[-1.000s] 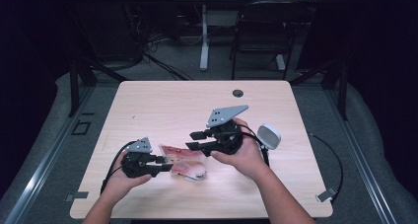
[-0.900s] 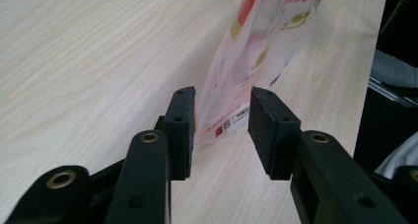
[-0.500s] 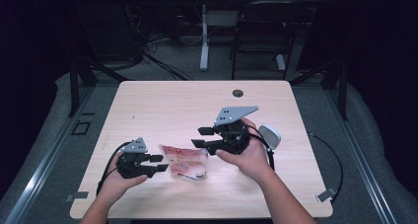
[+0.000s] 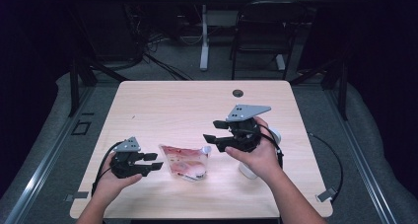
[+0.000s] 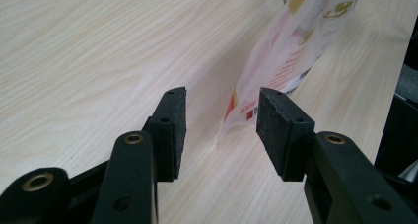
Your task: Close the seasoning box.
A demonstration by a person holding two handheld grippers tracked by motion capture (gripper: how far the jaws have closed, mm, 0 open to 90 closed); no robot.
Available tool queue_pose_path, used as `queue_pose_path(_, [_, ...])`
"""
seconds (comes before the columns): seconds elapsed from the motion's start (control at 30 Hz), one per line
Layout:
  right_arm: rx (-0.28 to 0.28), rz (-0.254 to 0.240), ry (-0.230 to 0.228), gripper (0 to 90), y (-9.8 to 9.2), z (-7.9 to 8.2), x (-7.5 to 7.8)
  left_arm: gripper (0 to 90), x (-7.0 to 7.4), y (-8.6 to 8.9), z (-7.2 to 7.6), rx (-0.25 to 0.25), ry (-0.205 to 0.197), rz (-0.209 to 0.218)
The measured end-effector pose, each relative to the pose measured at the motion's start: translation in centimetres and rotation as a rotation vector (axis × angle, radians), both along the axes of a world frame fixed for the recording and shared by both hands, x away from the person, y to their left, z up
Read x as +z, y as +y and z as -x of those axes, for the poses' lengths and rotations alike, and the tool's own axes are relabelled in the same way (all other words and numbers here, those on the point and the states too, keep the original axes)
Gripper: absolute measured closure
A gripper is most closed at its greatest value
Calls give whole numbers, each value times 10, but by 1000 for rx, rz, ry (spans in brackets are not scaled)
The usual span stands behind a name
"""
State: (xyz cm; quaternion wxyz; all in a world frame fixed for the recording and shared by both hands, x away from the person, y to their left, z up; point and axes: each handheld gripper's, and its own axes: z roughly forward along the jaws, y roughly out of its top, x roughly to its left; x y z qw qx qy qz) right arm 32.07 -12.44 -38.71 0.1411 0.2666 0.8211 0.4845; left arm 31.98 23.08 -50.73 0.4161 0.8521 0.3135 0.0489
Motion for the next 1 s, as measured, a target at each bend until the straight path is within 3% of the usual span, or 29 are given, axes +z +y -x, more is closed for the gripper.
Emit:
queue_pose_path(0.13, [-47, 34, -9, 443, -9, -2, -2, 548, -1, 1, -1, 4, -5, -9])
queue_pose_path(0.47, [-180, 8, -15, 449, -38, -10, -6, 548, -2, 3, -1, 24, -7, -1])
queue_pose_path(0.73, [-250, 31, -9, 555, -63, -17, -7, 547, -2, 4, -2, 23, 0, -1])
queue_pose_path(1.0, [-351, 27, 2, 721, -90, -24, -11, 545, -2, 4, -2, 31, -5, -12])
